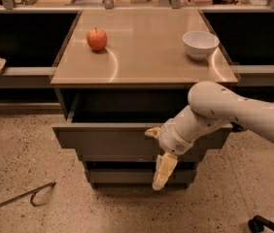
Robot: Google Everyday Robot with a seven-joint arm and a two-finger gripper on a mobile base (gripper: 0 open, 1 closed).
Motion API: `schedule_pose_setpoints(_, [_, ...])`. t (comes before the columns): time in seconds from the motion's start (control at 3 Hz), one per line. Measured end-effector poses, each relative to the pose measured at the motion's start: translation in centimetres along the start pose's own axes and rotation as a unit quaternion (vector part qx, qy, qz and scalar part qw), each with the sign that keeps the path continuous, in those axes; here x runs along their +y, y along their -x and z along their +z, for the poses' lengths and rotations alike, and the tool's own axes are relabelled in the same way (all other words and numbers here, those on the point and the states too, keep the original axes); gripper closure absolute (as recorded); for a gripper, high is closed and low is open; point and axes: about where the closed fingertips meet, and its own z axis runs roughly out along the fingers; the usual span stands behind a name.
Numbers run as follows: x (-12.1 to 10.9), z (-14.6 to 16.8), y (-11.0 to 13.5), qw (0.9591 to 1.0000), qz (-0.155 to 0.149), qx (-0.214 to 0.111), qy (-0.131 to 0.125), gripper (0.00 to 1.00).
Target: Close top drawer
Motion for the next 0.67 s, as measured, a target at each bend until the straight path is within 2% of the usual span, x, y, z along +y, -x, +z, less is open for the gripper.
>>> schedule_pose_setpoints(0.33, [0.0,0.0,0.0,1.0,0.0,0.0,0.0,0.0])
schedule_pose_setpoints(0.67, [-1.6,-0.1,0.0,1.0,-0.001,0.003,-0.005,0.0])
